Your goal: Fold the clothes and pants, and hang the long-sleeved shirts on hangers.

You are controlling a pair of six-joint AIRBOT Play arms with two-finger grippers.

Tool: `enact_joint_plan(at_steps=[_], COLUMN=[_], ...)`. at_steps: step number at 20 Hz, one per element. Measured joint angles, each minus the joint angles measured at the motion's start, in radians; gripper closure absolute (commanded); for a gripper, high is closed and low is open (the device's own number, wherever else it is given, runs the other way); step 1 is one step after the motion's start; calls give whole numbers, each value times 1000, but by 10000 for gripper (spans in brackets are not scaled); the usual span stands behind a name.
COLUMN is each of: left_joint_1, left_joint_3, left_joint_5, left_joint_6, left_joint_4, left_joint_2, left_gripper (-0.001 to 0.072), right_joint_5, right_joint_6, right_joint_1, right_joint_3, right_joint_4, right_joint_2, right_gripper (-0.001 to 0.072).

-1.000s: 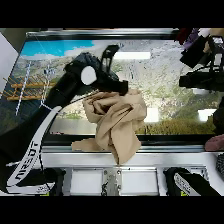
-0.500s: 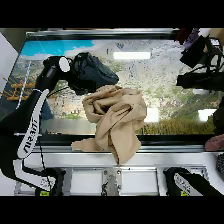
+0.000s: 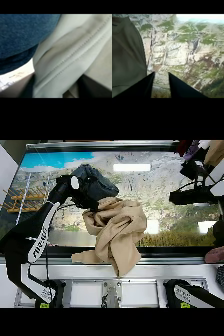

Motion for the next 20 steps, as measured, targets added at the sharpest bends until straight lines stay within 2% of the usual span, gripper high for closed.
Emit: enact_joint_plan(at_steps=[1, 4, 11, 15, 16, 17, 18, 20], left_joint_1=[1, 9, 21, 22, 22, 22, 22, 22], left_joint_3=[0, 0, 0, 0, 0, 0, 0, 0], left_joint_5=[0, 3, -1, -1, -1, -1, -2, -5], left_joint_6=[0, -3, -13, -13, -14, -15, -16, -17], left_joint_4=[3, 5, 7, 7, 7, 7, 7, 7], left_joint_2=[-2, -5, -6, -6, -6, -6, -6, -6], left_gripper=[684, 684, 684, 684, 684, 684, 684, 684], right_joint_5=[2, 7, 97, 151, 159, 166, 170, 175], right_joint_6=[3, 12, -117, -154, -160, -167, -173, -188], right_joint_1=[0, -1, 14, 60, 71, 81, 88, 97], right_joint_3=[0, 0, 0, 1, 1, 1, 1, 2], right_joint_4=[0, 51, 417, 514, 525, 535, 541, 550], right_joint_2=[-30, -140, -447, -544, -556, -566, -572, -577], right_gripper=[172, 172, 166, 181, 261, 523, 677, 679])
